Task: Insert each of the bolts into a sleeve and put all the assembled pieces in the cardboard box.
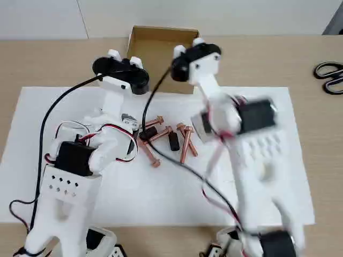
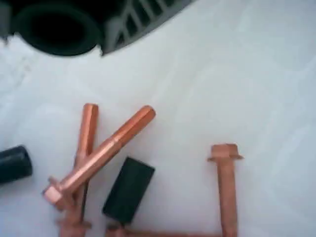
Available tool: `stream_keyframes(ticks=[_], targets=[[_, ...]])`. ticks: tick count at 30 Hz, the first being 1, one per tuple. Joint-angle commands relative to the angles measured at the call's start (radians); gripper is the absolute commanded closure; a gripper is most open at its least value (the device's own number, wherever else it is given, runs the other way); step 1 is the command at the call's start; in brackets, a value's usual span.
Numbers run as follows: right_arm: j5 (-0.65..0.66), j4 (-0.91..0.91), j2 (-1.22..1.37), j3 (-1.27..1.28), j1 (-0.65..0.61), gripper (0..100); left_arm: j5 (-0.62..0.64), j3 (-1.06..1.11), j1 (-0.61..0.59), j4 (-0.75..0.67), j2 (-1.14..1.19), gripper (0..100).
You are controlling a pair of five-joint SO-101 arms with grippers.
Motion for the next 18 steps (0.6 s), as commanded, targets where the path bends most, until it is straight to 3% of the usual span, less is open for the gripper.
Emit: stream_keyframes(ticks=[1,4,10,14,18], targets=[[0.002,0.013,-0.308,0.06,-0.004,99.5,0.003,-0.004,0.006,-0.021,-0.009,99],[0.002,-0.051,-0.51,0.195,0.039,99.4,0.005,-0.004,0.006,-0.021,-0.009,99],[-0.005,-0.466,-0.739,0.727,0.225,99.5,0.005,-0.004,0.006,0.035,-0.011,99],[-0.017,-0.685,-0.857,0.941,0.259,99.5,0.005,-0.01,-0.006,-0.087,-0.003,99],[-0.114,-0.754,-0.908,1.062,0.271,99.5,-0.002,-0.002,-0.124,-0.132,0.0,99]])
